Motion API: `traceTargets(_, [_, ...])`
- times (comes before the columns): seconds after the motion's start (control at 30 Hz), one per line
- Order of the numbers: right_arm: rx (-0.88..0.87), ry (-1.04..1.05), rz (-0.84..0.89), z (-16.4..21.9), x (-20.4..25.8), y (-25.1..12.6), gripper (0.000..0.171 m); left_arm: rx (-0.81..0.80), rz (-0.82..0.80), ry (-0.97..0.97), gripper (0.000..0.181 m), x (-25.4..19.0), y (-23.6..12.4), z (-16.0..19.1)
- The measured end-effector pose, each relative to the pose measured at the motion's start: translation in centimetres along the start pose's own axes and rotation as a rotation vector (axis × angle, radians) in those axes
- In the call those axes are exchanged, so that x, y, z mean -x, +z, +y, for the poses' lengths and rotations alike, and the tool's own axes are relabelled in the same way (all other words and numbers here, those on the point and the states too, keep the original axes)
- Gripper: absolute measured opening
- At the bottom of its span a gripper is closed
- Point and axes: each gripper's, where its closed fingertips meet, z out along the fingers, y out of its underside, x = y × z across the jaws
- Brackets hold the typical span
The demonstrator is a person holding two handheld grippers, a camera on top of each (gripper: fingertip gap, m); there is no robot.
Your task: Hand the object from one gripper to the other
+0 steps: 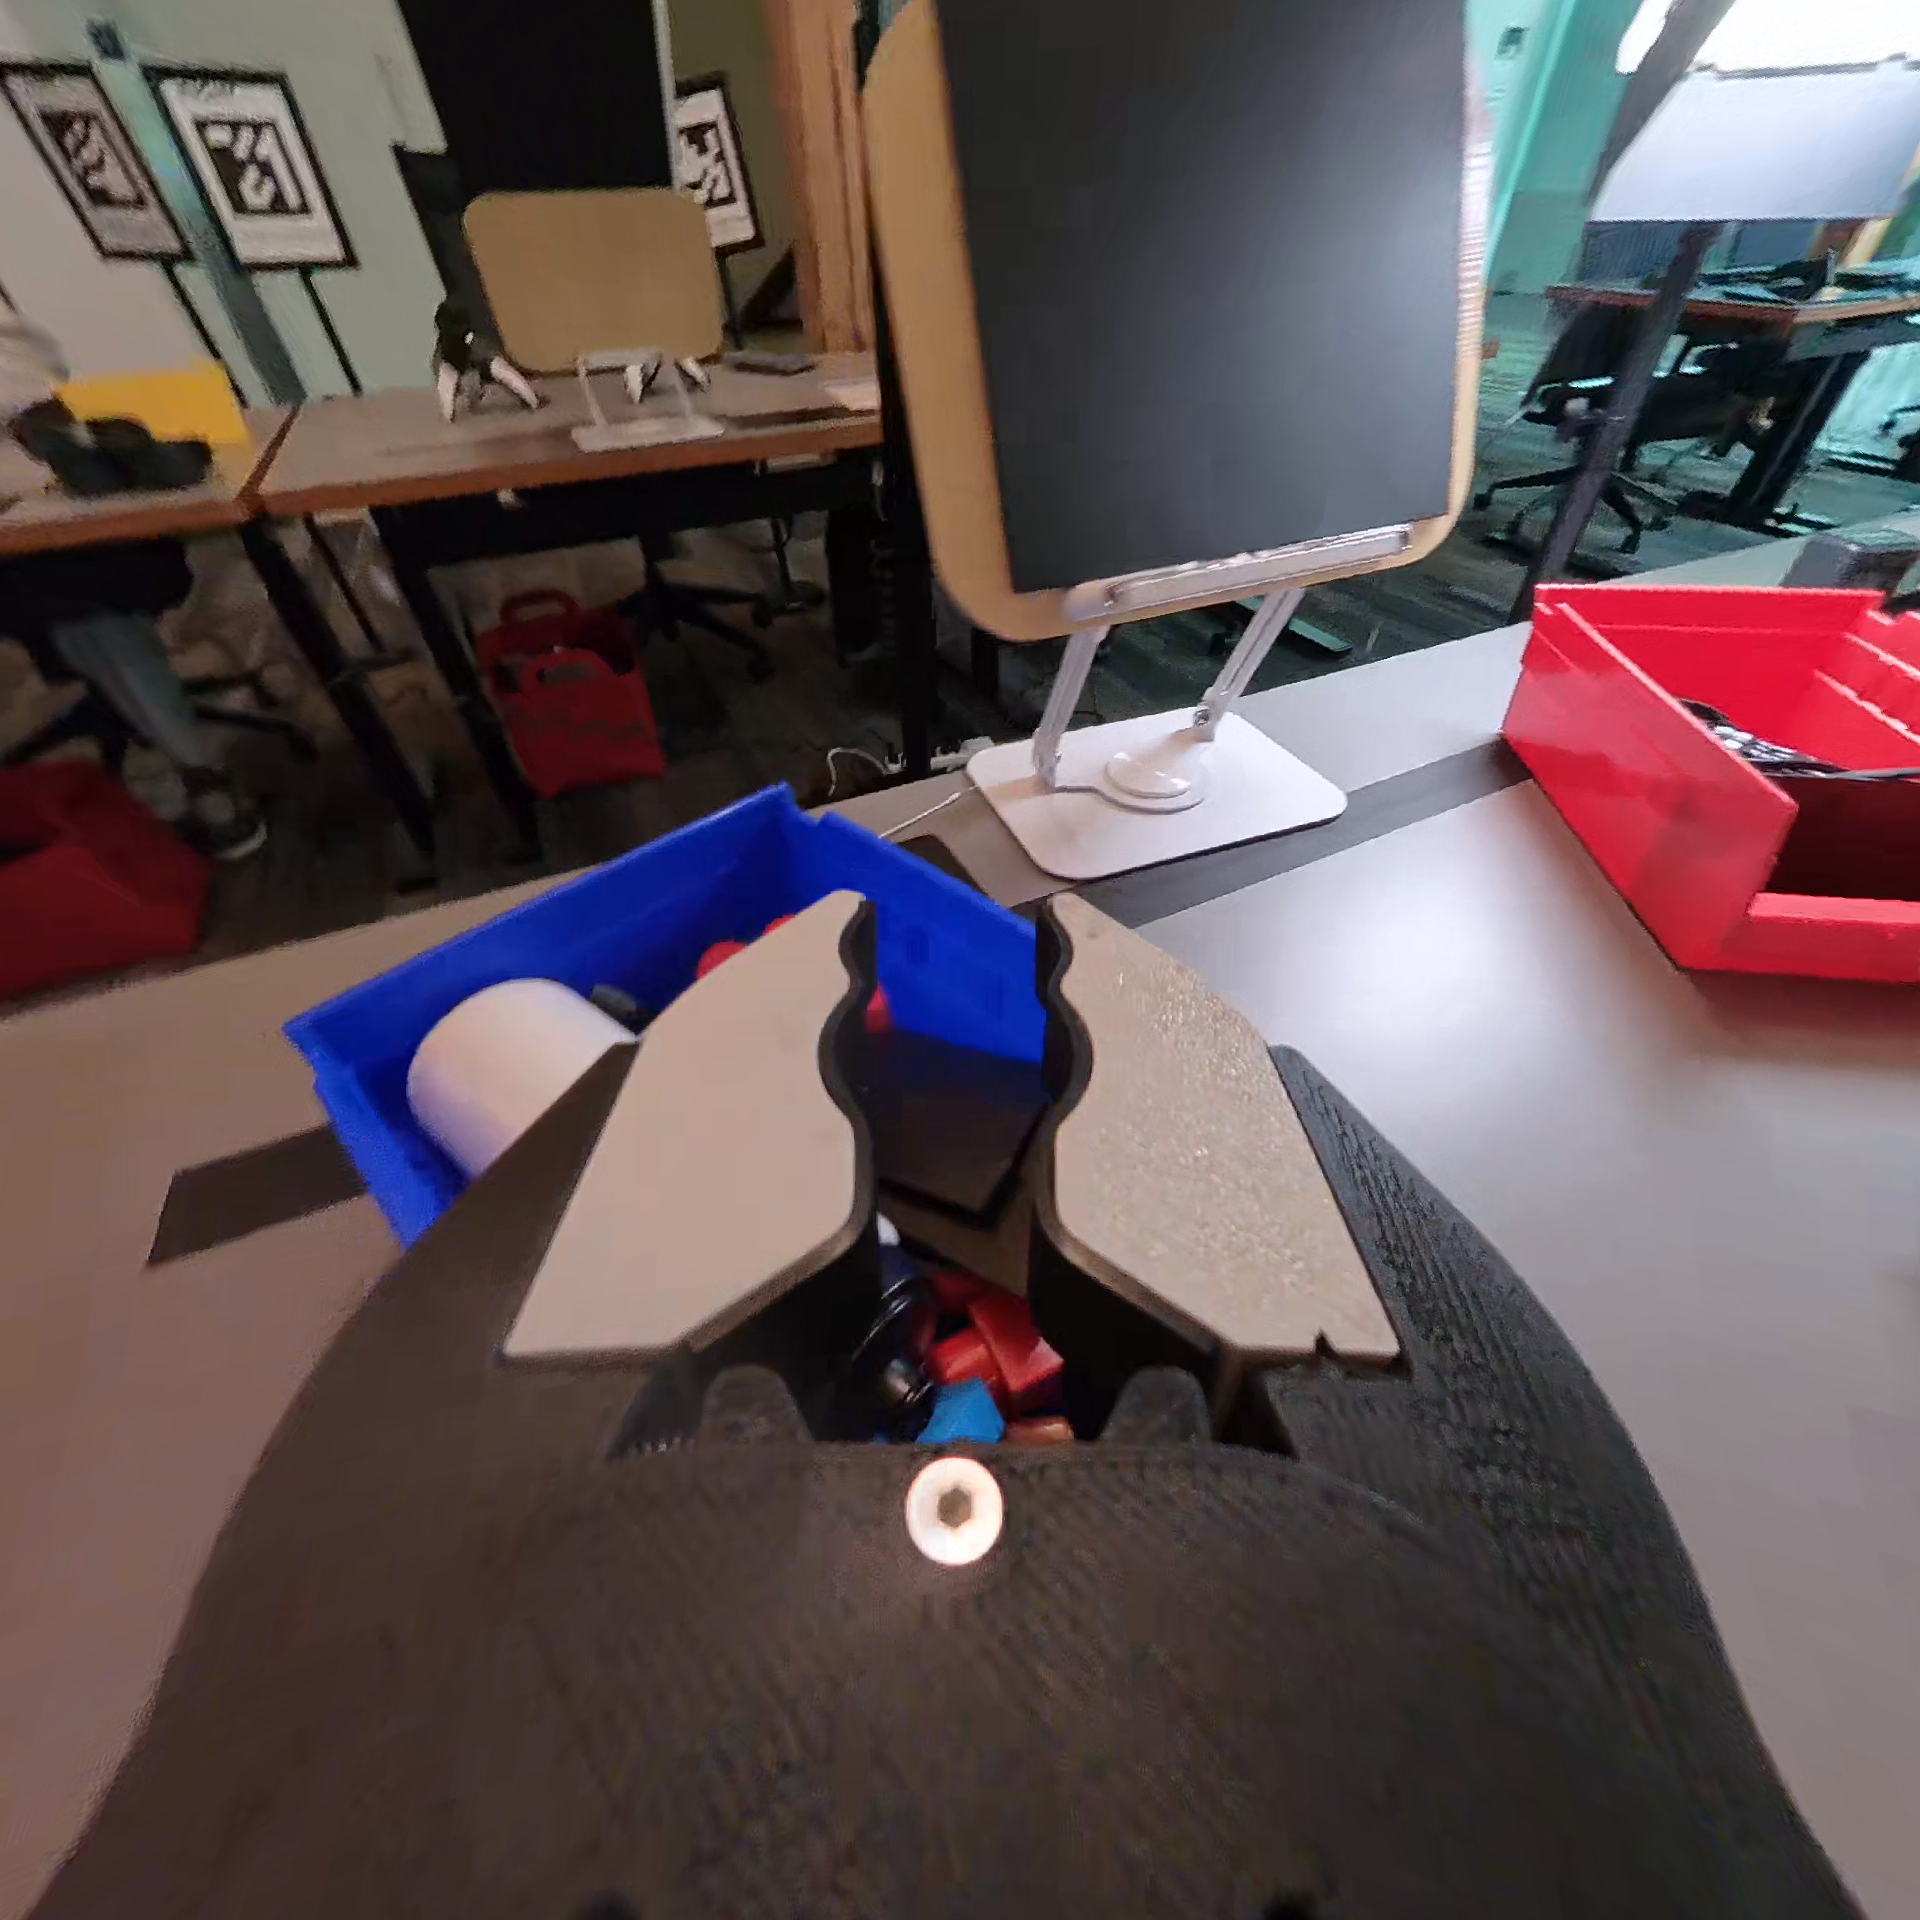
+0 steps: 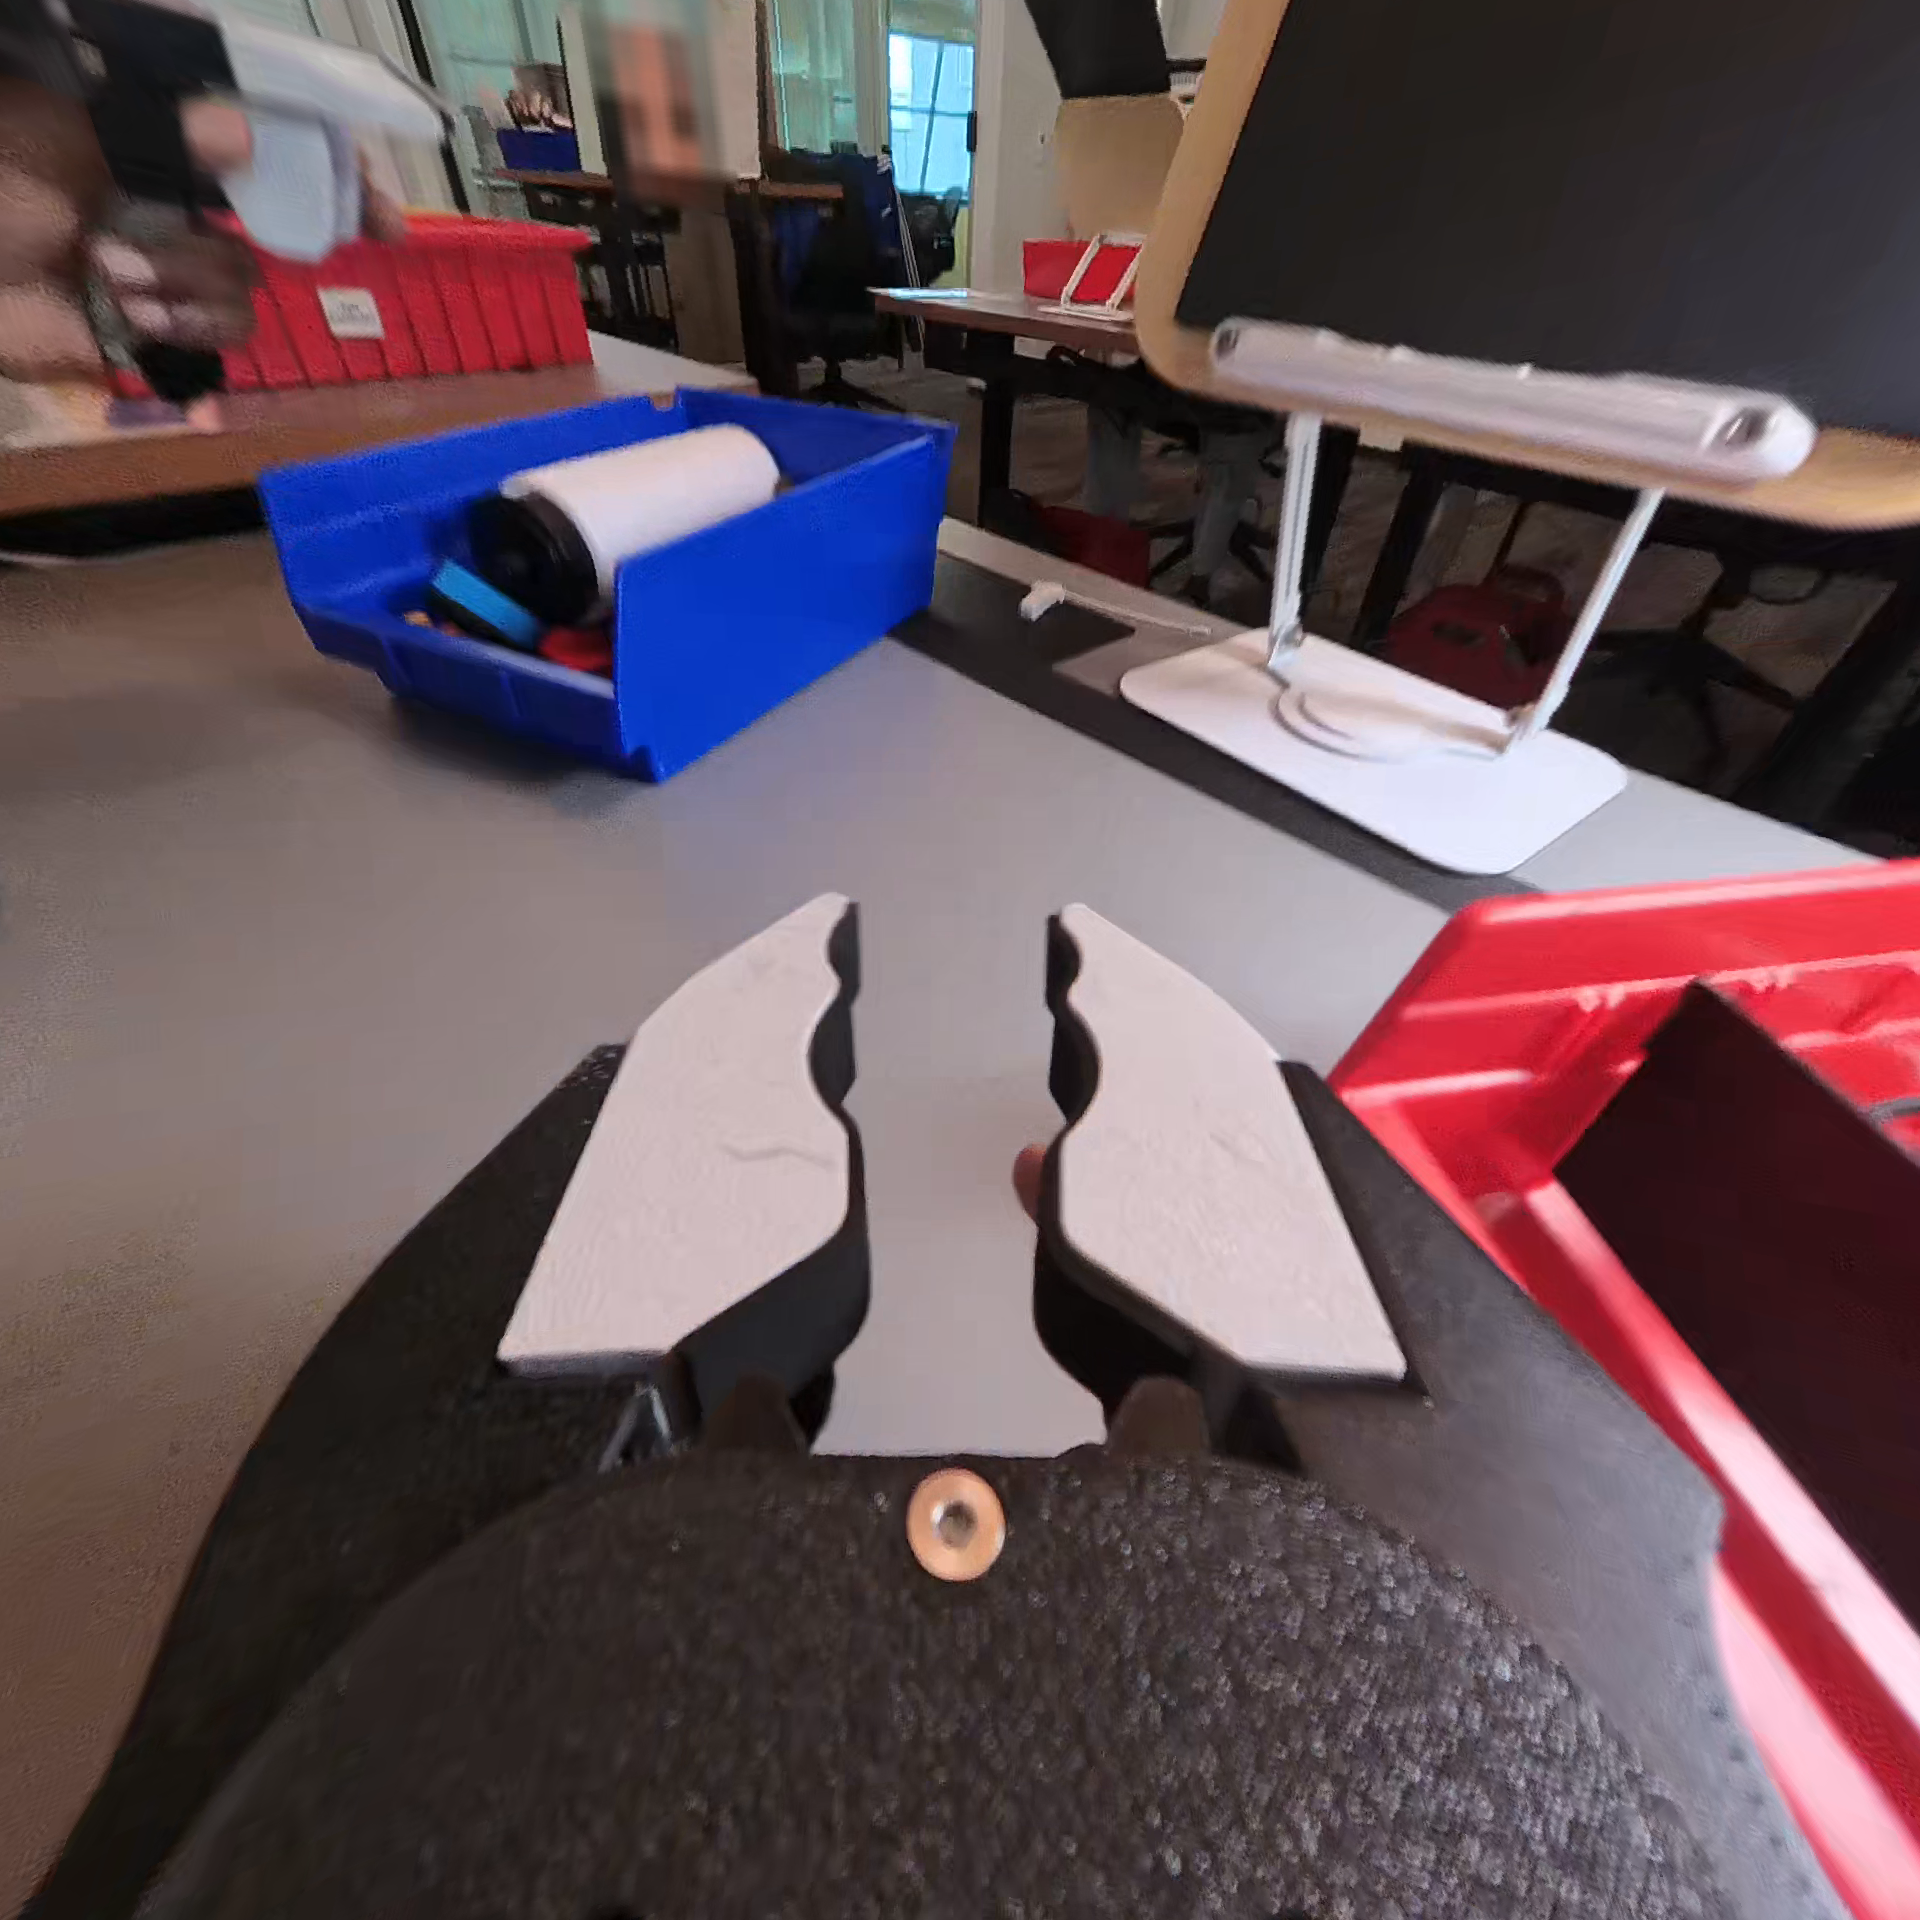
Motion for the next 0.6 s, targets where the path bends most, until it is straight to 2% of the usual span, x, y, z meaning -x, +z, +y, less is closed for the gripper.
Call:
traceTargets(0.07, [-0.003, -0.005, -0.039, 2.1, 1.4, 0.6, 0.0, 0.042, -0.037, -0.026, 0.029, 1.5, 0.0, 1.3])
traceTargets(0.17, [-0.019, -0.073, -0.085, 2.2, 3.0, 0.8, 0.0, 0.122, -0.069, 0.0, 0.03, 2.4, 0.8, 3.2])
traceTargets(0.33, [-0.006, -0.178, -0.07, 2.6, 3.4, 0.9, 0.003, 0.253, -0.013, 0.084, 0.03, 0.2, 3.3, 6.3])
traceTargets(0.5, [0.0, -0.231, -0.068, 2.8, 3.3, 0.8, 0.004, 0.386, -0.021, 0.202, 0.029, -1.1, 5.7, 9.3])
traceTargets(0.6, [-0.011, -0.213, -0.072, 2.6, 3.5, 0.7, 0.004, 0.461, -0.043, 0.263, 0.029, -0.4, 7.2, 10.2])
